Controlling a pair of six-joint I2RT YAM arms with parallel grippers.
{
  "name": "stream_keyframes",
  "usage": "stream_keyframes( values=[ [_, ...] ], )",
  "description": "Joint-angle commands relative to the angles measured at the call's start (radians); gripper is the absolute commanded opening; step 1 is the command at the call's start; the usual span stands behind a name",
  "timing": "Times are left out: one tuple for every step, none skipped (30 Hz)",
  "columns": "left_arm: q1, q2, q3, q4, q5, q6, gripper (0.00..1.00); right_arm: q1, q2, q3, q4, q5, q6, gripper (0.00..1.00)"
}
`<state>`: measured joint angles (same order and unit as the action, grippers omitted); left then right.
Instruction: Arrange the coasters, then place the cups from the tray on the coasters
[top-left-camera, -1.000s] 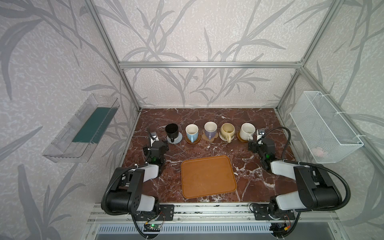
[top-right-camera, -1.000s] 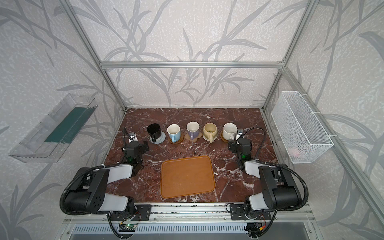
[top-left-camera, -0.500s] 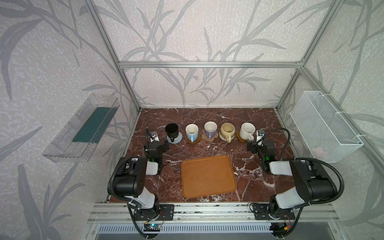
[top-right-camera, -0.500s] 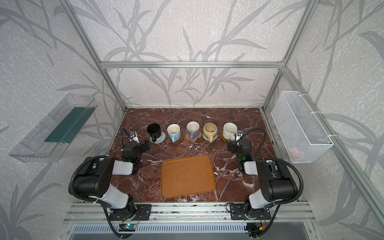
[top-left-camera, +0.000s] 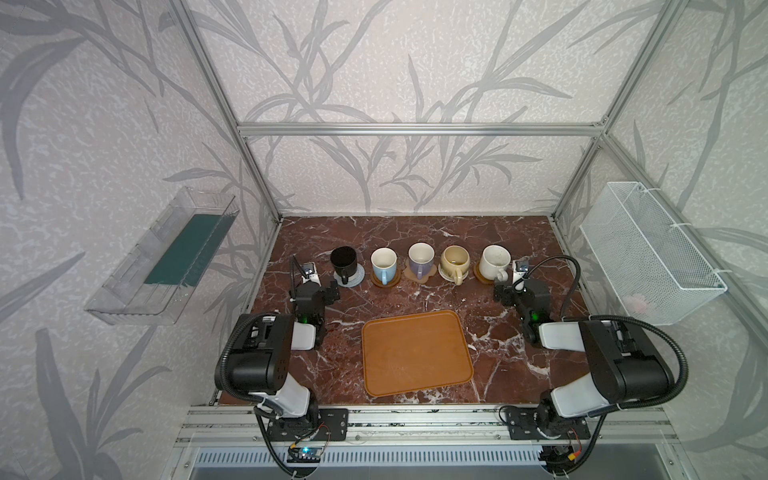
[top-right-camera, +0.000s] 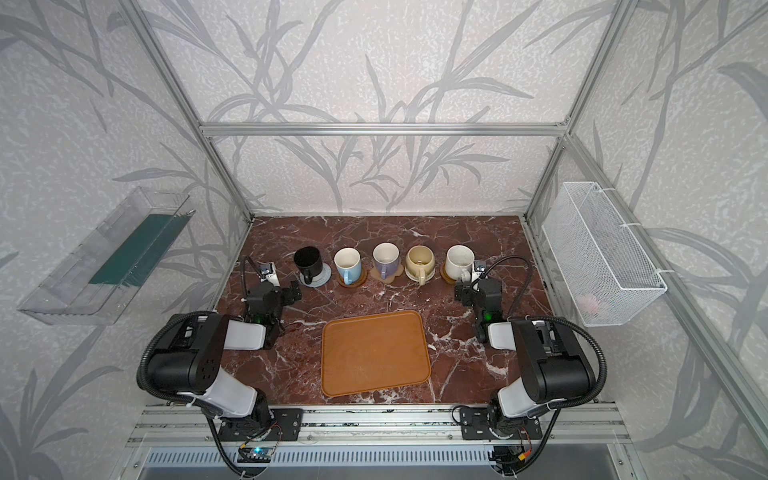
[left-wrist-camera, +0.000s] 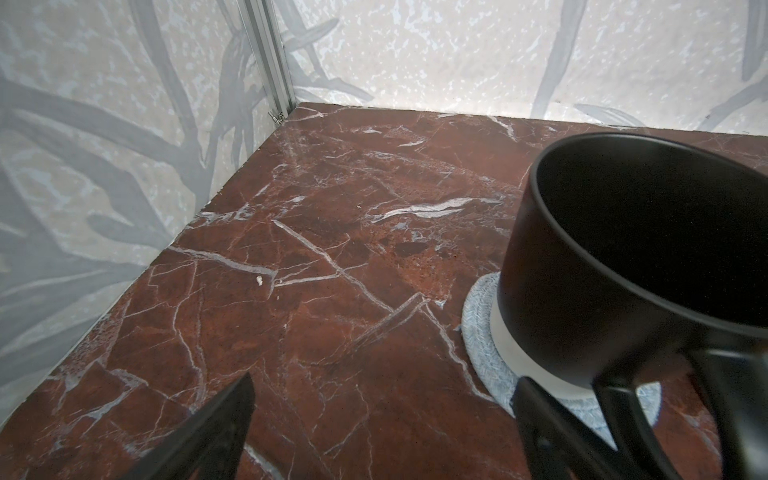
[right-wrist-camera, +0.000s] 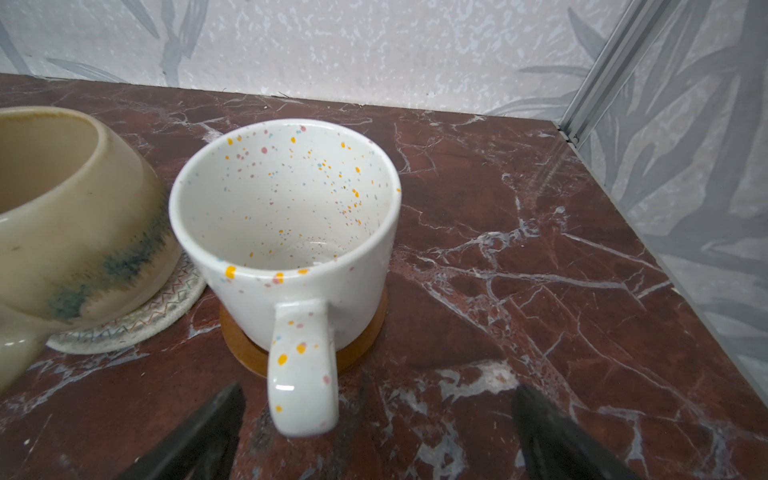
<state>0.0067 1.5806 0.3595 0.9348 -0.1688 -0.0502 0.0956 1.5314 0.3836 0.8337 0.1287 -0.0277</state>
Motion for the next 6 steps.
stream_keyframes(
  values=[
    [0.008,-0.010,0.028,-0.008,0.020,0.015,0.99,0.004,0.004,0.008,0.028,-0.006,-0.011,0.99],
    [0.008,-0.011,0.028,-0.008,0.020,0.015,0.99,0.004,0.004,0.008,0.027,-0.006,-0.011,0.99],
    [0.007,-0.011,0.028,-0.007,0.021,0.015,0.99,0.003,0.004,0.008,0.028,-0.006,-0.011,0.99],
    [0.007,-0.010,0.028,-0.006,0.020,0.015,0.99,0.004,0.004,0.008,0.028,-0.006,-0.011,0.99],
    [0.007,-0.011,0.022,0.004,0.019,0.018,0.99,0.004,0.004,0.008,0.027,-0.005,-0.012,0.99],
    [0.006,-0.010,0.018,0.011,0.018,0.019,0.99,0.004,0.004,0.008,0.027,-0.005,-0.011,0.99]
  ],
)
